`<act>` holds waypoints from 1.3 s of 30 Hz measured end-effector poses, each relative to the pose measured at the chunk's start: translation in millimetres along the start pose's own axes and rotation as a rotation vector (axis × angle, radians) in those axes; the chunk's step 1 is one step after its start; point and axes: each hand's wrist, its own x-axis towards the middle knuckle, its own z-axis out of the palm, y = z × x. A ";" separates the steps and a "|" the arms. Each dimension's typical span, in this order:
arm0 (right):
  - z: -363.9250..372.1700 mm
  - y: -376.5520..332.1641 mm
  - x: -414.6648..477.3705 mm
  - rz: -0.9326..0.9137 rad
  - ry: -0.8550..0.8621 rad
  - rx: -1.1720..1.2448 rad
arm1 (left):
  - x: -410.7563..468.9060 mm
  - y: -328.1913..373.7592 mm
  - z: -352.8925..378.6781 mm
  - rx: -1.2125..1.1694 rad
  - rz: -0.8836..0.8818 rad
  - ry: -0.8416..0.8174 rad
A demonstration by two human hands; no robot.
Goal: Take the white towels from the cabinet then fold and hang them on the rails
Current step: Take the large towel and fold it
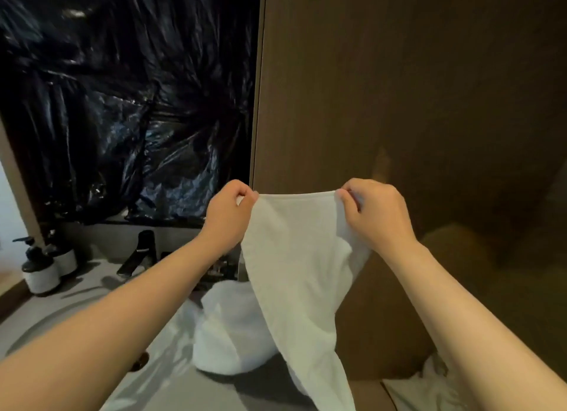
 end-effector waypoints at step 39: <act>151.2 37.9 -110.6 0.154 -0.389 0.195 | -22.6 -106.5 -32.3 0.349 0.088 -0.054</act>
